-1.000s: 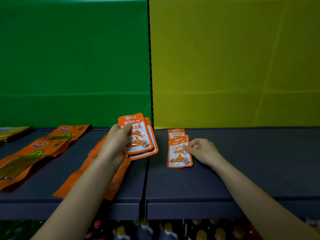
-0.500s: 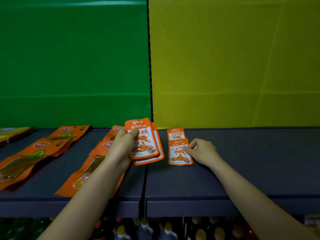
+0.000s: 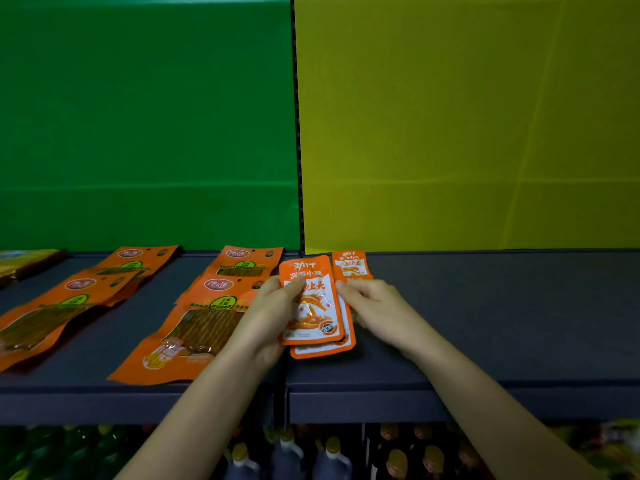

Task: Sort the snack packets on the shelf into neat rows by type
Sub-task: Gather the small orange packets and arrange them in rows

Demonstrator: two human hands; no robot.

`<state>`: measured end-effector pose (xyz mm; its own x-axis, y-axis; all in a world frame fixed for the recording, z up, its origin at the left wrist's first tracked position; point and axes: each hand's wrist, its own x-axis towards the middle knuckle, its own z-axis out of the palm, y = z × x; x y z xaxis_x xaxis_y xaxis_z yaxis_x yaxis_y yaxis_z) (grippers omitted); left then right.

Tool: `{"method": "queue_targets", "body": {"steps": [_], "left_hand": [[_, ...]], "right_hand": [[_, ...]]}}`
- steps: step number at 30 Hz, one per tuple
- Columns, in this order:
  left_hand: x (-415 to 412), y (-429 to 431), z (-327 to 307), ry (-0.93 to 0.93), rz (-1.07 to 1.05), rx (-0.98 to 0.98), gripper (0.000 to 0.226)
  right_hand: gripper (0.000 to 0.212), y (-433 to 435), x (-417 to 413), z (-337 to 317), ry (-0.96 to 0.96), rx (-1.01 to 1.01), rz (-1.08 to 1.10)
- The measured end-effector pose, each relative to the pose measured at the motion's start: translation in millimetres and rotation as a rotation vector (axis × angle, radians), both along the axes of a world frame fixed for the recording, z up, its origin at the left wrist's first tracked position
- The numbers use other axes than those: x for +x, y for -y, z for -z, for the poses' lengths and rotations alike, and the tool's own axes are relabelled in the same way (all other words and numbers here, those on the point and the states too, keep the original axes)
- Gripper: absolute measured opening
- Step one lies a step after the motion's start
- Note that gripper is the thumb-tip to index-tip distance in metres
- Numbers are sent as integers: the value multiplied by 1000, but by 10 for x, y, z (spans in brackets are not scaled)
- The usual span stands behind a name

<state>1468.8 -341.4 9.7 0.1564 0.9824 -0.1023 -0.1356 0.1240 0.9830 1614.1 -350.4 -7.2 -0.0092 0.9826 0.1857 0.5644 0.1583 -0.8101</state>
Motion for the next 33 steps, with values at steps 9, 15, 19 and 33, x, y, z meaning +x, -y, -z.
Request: {"method": "queue_targets", "body": {"steps": [9,15,19,33], "left_hand": [[69,160,-31,65,-18,-40,25],[56,185,-31,119,-35,-69,28],[51,147,14,137,-53,-80,26],[-109,-36,88,285,8,-223,16]], "right_hand": [[45,58,-31,72,240,169,252],[45,88,-68,79,289,219,302],[39,80,-82,91,215,169,275],[37,112,59,124,-307,163,143]]}}
